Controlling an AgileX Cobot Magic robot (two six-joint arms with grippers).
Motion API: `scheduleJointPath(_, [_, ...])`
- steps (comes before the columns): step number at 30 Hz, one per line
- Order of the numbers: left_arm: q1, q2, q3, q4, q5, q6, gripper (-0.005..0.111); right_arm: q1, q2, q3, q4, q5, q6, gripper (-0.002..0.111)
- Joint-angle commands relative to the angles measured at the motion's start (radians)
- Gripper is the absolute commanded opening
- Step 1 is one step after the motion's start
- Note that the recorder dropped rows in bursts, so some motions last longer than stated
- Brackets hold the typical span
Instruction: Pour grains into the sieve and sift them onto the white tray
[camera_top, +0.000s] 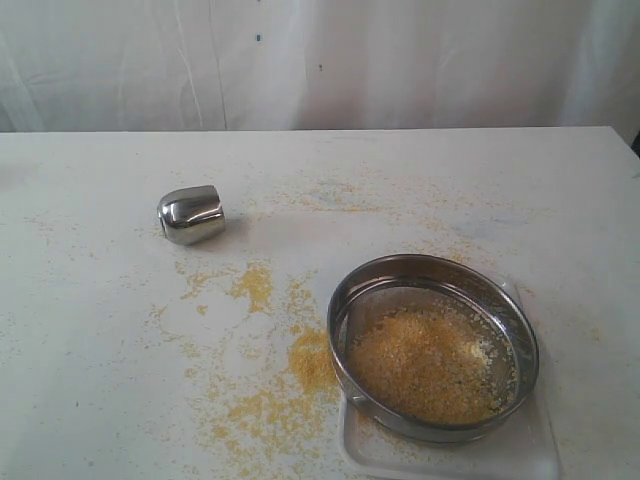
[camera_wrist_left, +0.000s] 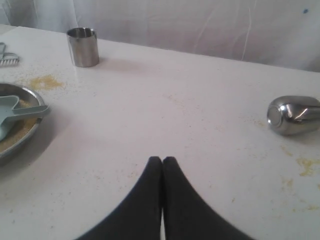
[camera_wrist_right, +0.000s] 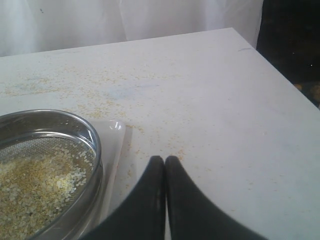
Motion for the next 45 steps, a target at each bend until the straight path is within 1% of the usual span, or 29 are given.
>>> scheduleJointPath(1, [0.004, -0.008, 0.017, 0.027, 0.155, -0.009, 0.0, -0.003, -0.004, 0.002, -0.004, -0.005, -0.003, 0.0])
scheduleJointPath(4, [0.004, -0.008, 0.058, 0.018, 0.129, -0.006, 0.0, -0.003, -0.004, 0.002, -0.004, -0.005, -0.003, 0.0])
scheduleJointPath(5, [0.004, -0.008, 0.077, 0.016, 0.091, -0.006, 0.0, -0.003, -0.004, 0.002, -0.004, -0.005, -0.003, 0.0])
scheduleJointPath(6, [0.004, -0.008, 0.1, 0.011, 0.035, -0.006, 0.0, -0.003, -0.004, 0.002, -0.004, -0.005, -0.003, 0.0])
scheduleJointPath(7, [0.004, -0.008, 0.15, -0.02, -0.1, -0.01, 0.0, -0.003, -0.004, 0.002, -0.004, -0.005, -0.003, 0.0])
scheduleJointPath(8, [0.004, -0.008, 0.182, -0.043, -0.174, -0.01, 0.0, -0.003, -0.004, 0.002, -0.004, -0.005, -0.003, 0.0])
scheduleJointPath(9, [0.004, -0.008, 0.238, -0.062, -0.287, -0.01, 0.0, -0.003, -0.004, 0.002, -0.004, -0.005, -0.003, 0.0])
scheduleJointPath(10, [0.004, -0.008, 0.263, -0.062, -0.328, -0.01, 0.0, -0.003, -0.004, 0.002, -0.004, -0.005, -0.003, 0.0])
scheduleJointPath(11, [0.004, -0.008, 0.263, -0.062, -0.33, 0.002, 0.0, -0.003, -0.004, 0.002, -0.004, -0.005, -0.003, 0.0])
scheduleJointPath(13, [0.002, -0.008, 0.263, -0.064, -0.242, 0.08, 0.0, -0.003, -0.004, 0.002, -0.004, -0.005, -0.003, 0.0])
scheduleJointPath(14, [0.002, -0.008, 0.263, -0.073, -0.183, 0.138, 0.0, -0.003, -0.004, 0.002, -0.004, -0.005, -0.003, 0.0])
scheduleJointPath(15, [0.002, -0.008, 0.263, -0.096, -0.128, 0.265, 0.0, -0.003, -0.004, 0.002, -0.004, -0.005, -0.003, 0.0])
scheduleJointPath(17, [0.002, -0.008, 0.263, -0.134, -0.122, 0.327, 0.0, -0.003, -0.004, 0.002, -0.004, -0.005, -0.003, 0.0])
scheduleJointPath(18, [0.002, -0.008, 0.263, -0.174, -0.128, 0.327, 0.0, -0.003, -0.004, 0.002, -0.004, -0.005, -0.003, 0.0])
scheduleJointPath(19, [0.002, -0.008, 0.263, -0.246, -0.129, 0.327, 0.0, -0.003, -0.004, 0.002, -0.004, -0.005, -0.003, 0.0])
scheduleJointPath(20, [0.002, -0.008, 0.263, -0.253, -0.129, 0.327, 0.0, -0.003, -0.004, 0.002, -0.004, -0.005, -0.003, 0.0])
scheduleJointPath(26, [0.002, -0.008, 0.263, -0.282, -0.142, 0.327, 0.0, -0.003, -0.004, 0.002, -0.004, -0.005, -0.003, 0.0])
scheduleJointPath(45, [0.002, -0.008, 0.263, -0.275, -0.155, 0.327, 0.0, -0.003, -0.004, 0.002, -0.016, -0.001, -0.003, 0.0])
